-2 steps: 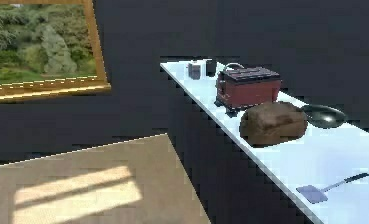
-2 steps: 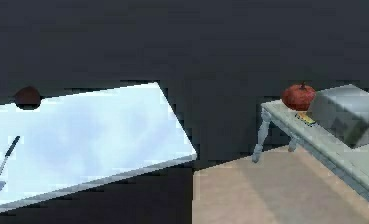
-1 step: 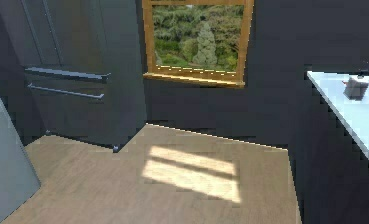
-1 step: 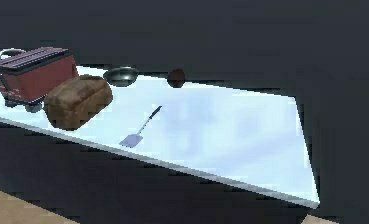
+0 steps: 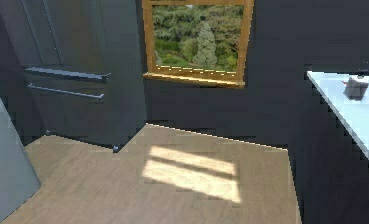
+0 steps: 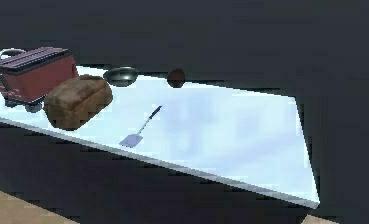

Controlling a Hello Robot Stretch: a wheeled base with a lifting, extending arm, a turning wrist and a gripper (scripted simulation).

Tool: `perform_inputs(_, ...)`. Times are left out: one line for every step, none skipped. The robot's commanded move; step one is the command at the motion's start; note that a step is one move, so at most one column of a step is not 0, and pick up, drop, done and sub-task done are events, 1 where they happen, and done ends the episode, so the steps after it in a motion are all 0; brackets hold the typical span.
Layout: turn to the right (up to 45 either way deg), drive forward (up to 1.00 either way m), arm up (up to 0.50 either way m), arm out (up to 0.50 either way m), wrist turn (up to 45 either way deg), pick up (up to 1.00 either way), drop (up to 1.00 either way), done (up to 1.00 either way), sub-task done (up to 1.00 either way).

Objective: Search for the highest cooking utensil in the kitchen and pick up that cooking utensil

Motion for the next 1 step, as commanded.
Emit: perform_inputs(0.0,0.0,0.38,0.0,0.0,0.0,0.0,0.0,0.0)
